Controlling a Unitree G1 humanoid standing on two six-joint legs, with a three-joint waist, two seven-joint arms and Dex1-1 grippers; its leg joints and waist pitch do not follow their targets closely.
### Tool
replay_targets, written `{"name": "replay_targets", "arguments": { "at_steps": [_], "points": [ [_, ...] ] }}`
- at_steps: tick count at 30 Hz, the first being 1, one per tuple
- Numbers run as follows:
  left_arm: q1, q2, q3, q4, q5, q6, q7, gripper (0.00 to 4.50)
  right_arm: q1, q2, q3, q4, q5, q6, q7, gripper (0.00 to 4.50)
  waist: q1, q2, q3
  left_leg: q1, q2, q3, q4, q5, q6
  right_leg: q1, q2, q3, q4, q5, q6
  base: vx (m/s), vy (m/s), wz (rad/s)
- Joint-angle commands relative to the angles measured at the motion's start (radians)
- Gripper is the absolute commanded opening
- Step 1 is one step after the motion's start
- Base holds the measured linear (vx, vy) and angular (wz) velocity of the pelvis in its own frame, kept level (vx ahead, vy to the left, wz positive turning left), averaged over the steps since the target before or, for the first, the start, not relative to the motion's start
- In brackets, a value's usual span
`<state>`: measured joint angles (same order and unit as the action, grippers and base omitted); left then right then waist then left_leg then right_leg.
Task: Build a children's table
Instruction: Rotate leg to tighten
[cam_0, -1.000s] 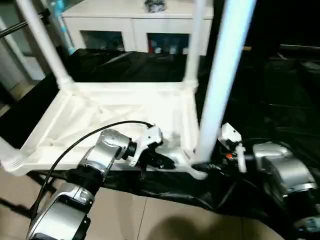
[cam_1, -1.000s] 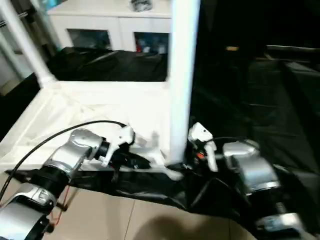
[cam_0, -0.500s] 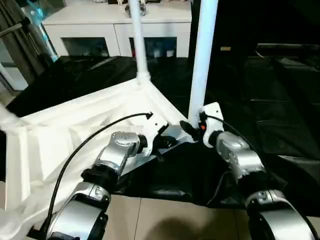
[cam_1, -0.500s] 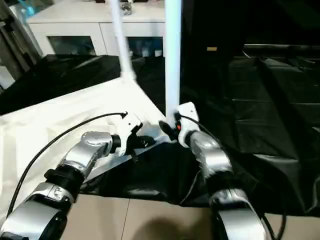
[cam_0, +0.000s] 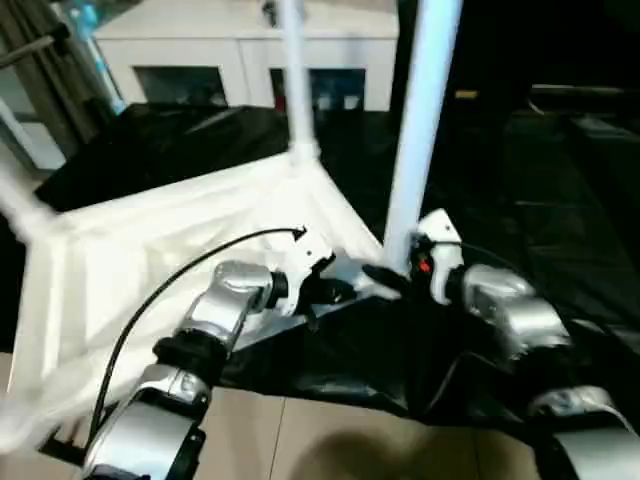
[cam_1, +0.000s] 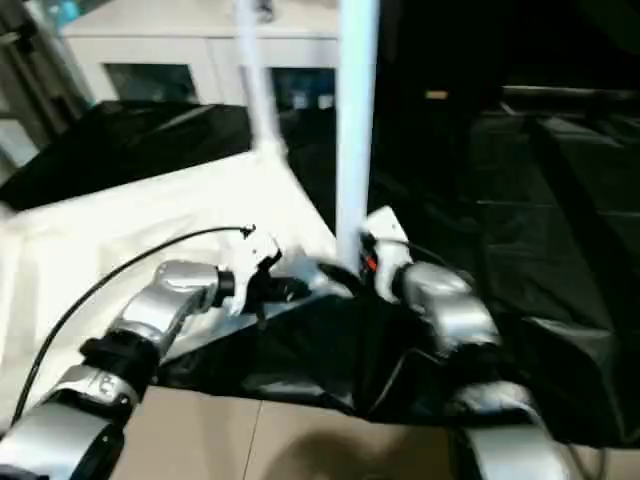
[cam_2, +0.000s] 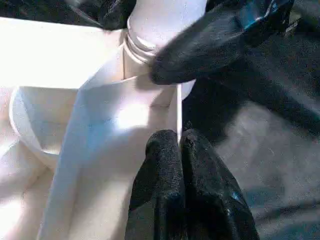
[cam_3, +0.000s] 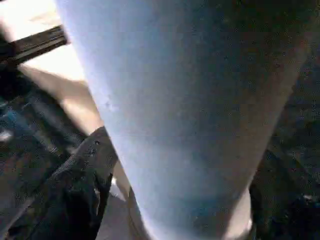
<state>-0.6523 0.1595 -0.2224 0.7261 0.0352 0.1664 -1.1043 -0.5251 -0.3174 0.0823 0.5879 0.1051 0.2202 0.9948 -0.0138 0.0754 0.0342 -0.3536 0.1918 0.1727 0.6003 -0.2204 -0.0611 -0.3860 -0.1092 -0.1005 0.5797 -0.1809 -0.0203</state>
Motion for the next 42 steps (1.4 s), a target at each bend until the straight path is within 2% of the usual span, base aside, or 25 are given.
{"name": "replay_targets", "arguments": {
  "at_steps": [1,4,6,8,11,12,15,21,28,30,32,33,34,35,36,37,38,39,40,41,42],
  "points": [
    [-0.012,-0.027,-0.035,-0.056,-0.035,-0.035,-0.049,0.00,0.039,0.027,0.126,-0.064,0.029,0.027,0.172,3.63,0.006,-0.014,-0.053,-0.008,0.037,-0.003,-0.072,-0.139,0.142,0.054,-0.042,0.040,-0.058,-0.162,-0.256,0.000,0.000,0.00],
    [-0.007,-0.007,-0.043,-0.065,-0.037,-0.044,-0.095,0.00,0.073,-0.027,0.147,-0.128,0.051,0.046,0.260,3.63,0.020,-0.014,-0.054,-0.005,0.040,-0.003,-0.072,-0.135,0.147,0.053,-0.041,0.042,-0.056,-0.150,-0.253,0.000,0.000,0.00],
    [-0.006,0.023,-0.054,-0.062,-0.032,-0.059,-0.147,0.00,0.114,-0.107,0.177,-0.214,0.078,0.085,0.372,3.63,0.026,-0.012,-0.054,-0.004,0.038,-0.002,-0.072,-0.128,0.149,0.053,-0.040,0.042,-0.057,-0.148,-0.256,0.000,0.000,0.00],
    [-0.007,0.038,-0.058,-0.059,-0.030,-0.062,-0.168,0.00,0.125,-0.128,0.181,-0.236,0.076,0.081,0.398,3.63,0.036,-0.010,-0.054,-0.003,0.041,-0.002,-0.071,-0.114,0.155,0.052,-0.042,0.044,-0.055,-0.131,-0.255,0.000,0.000,0.00],
    [-0.006,0.053,-0.062,-0.063,-0.028,-0.060,-0.192,0.00,0.133,-0.148,0.188,-0.256,0.075,0.094,0.424,3.63,0.043,-0.011,-0.054,-0.003,0.040,-0.002,-0.073,-0.117,0.142,0.052,-0.043,0.043,-0.056,-0.148,-0.253,0.000,0.000,0.00],
    [-0.005,0.054,-0.061,-0.065,-0.029,-0.059,-0.196,0.00,0.135,-0.151,0.190,-0.264,0.076,0.103,0.429,3.63,0.045,-0.008,-0.054,-0.002,0.040,-0.003,-0.073,-0.118,0.136,0.052,-0.043,0.043,-0.056,-0.154,-0.251,0.000,0.000,0.00],
    [-0.002,0.056,-0.059,-0.069,-0.032,-0.058,-0.202,0.00,0.137,-0.150,0.190,-0.273,0.079,0.118,0.427,3.51,0.044,-0.012,-0.056,-0.003,0.040,-0.003,-0.073,-0.110,0.127,0.053,-0.042,0.043,-0.055,-0.140,-0.250,0.000,0.000,0.00],
    [0.004,0.052,-0.063,-0.076,-0.040,-0.054,-0.194,0.00,0.142,-0.131,0.185,-0.279,0.086,0.139,0.397,3.07,0.046,-0.011,-0.056,-0.004,0.039,-0.003,-0.070,-0.084,0.136,0.053,-0.043,0.043,-0.051,-0.114,-0.256,0.000,0.000,0.00],
    [0.008,0.019,-0.044,-0.074,-0.046,-0.031,-0.133,0.00,0.146,-0.058,0.145,-0.203,0.072,0.108,0.278,2.64,0.044,-0.012,-0.052,-0.004,0.038,-0.002,-0.074,-0.117,0.114,0.052,-0.043,0.042,-0.058,-0.179,-0.241,0.000,0.000,0.00],
    [0.003,0.000,-0.034,-0.065,-0.045,-0.028,-0.088,0.00,0.142,-0.014,0.126,-0.151,0.050,0.080,0.183,2.60,0.037,-0.012,-0.048,-0.002,0.037,-0.002,-0.079,-0.170,0.089,0.049,-0.045,0.043,-0.067,-0.258,-0.221,0.000,0.000,0.00],
    [-0.003,-0.014,-0.025,-0.054,-0.043,-0.023,-0.050,0.00,0.134,0.016,0.111,-0.115,0.035,0.069,0.113,2.59,0.025,-0.011,-0.047,-0.001,0.033,-0.006,-0.082,-0.188,0.066,0.048,-0.044,0.042,-0.073,-0.309,-0.202,0.000,0.000,0.00],
    [-0.011,-0.029,-0.020,-0.040,-0.037,-0.020,-0.010,0.00,0.122,0.058,0.091,-0.065,0.015,0.054,0.017,2.59,0.020,-0.014,-0.046,-0.001,0.032,-0.006,-0.083,-0.194,0.063,0.047,-0.043,0.041,-0.076,-0.319,-0.198,0.000,0.000,0.00],
    [-0.013,-0.032,-0.019,-0.036,-0.034,-0.020,-0.001,0.00,0.119,0.066,0.088,-0.055,0.011,0.051,-0.003,2.59,0.015,-0.013,-0.046,-0.001,0.031,-0.006,-0.083,-0.199,0.059,0.047,-0.043,0.041,-0.076,-0.328,-0.196,0.000,0.000,0.00],
    [-0.017,-0.039,-0.018,-0.027,-0.028,-0.021,0.020,0.00,0.112,0.083,0.081,-0.034,0.002,0.045,-0.044,2.58,0.005,-0.011,-0.045,-0.006,0.029,-0.009,-0.084,-0.203,0.053,0.050,-0.043,0.039,-0.077,-0.343,-0.188,0.000,0.000,0.00],
    [-0.027,-0.054,-0.013,-0.009,-0.016,-0.016,0.067,0.00,0.090,0.126,0.061,0.023,-0.023,0.025,-0.160,2.58,-0.001,-0.012,-0.046,-0.002,0.027,-0.009,-0.083,-0.214,0.053,0.047,-0.042,0.039,-0.081,-0.356,-0.182,0.000,0.000,0.00],
    [-0.028,-0.056,-0.012,-0.008,-0.016,-0.014,0.073,0.00,0.087,0.132,0.057,0.030,-0.025,0.024,-0.174,2.58,-0.011,-0.008,-0.045,-0.003,0.027,-0.009,-0.084,-0.220,0.050,0.044,-0.041,0.039,-0.081,-0.359,-0.184,0.000,0.000,0.00],
    [-0.042,-0.079,0.003,0.012,-0.009,0.004,0.143,0.00,0.042,0.192,0.015,0.111,-0.038,0.010,-0.347,2.58,-0.014,-0.006,-0.045,-0.004,0.027,-0.012,-0.084,-0.219,0.045,0.046,-0.043,0.038,-0.080,-0.363,-0.183,0.000,0.000,0.00],
    [-0.049,-0.093,0.012,0.021,-0.007,0.013,0.183,0.00,0.015,0.221,0.000,0.150,-0.046,0.004,-0.428,2.58,-0.026,-0.005,-0.041,-0.006,0.026,-0.014,-0.087,-0.241,0.031,0.044,-0.041,0.035,-0.082,-0.390,-0.175,0.000,0.000,0.00],
    [-0.054,-0.102,0.018,0.027,-0.007,0.018,0.209,0.00,-0.001,0.239,-0.008,0.174,-0.051,-0.001,-0.473,2.58,-0.032,-0.005,-0.042,0.002,0.023,-0.015,-0.086,-0.267,0.025,0.039,-0.040,0.033,-0.087,-0.423,-0.166,0.000,0.000,0.00],
    [-0.056,-0.106,0.020,0.029,-0.008,0.020,0.219,0.00,-0.007,0.247,-0.008,0.180,-0.052,-0.005,-0.479,2.58,-0.036,-0.006,-0.042,0.003,0.022,-0.013,-0.084,-0.275,0.028,0.037,-0.040,0.034,-0.089,-0.428,-0.166,0.000,0.000,0.00],
    [-0.061,-0.118,0.027,0.034,-0.009,0.024,0.249,0.00,-0.027,0.271,-0.003,0.195,-0.056,-0.020,-0.489,2.58,-0.039,-0.004,-0.043,-0.002,0.023,-0.013,-0.084,-0.276,0.039,0.040,-0.042,0.035,-0.090,-0.422,-0.168,0.000,0.000,0.00]
  ]
}}
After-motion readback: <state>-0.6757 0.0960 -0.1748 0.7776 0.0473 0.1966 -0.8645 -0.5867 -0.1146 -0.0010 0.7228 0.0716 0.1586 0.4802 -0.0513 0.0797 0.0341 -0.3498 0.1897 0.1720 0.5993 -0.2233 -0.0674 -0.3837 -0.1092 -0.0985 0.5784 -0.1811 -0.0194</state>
